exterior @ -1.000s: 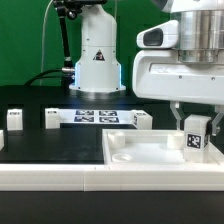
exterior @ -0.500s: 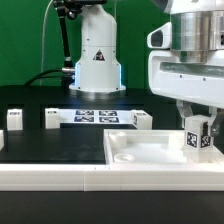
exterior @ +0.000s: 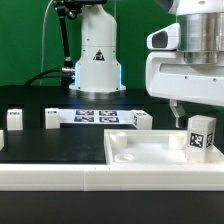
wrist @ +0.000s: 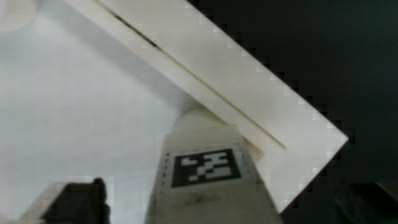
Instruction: Assemble one leg
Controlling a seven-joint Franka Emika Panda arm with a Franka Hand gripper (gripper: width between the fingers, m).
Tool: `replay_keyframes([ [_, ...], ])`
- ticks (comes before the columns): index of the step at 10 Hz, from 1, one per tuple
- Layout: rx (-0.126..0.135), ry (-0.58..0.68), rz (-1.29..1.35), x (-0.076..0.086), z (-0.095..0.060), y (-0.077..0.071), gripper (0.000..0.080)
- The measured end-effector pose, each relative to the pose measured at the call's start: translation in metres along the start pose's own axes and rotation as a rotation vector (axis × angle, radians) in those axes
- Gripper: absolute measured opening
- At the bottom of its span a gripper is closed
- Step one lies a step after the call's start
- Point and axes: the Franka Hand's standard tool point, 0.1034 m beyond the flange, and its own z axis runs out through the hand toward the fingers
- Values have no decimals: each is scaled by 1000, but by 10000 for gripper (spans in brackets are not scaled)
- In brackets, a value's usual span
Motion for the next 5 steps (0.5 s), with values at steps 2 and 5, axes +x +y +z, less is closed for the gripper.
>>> replay_keyframes([
  [2, -9, 8, -261, 0, 0, 0, 647],
  [5, -31, 20, -597, 2, -2, 0, 649],
])
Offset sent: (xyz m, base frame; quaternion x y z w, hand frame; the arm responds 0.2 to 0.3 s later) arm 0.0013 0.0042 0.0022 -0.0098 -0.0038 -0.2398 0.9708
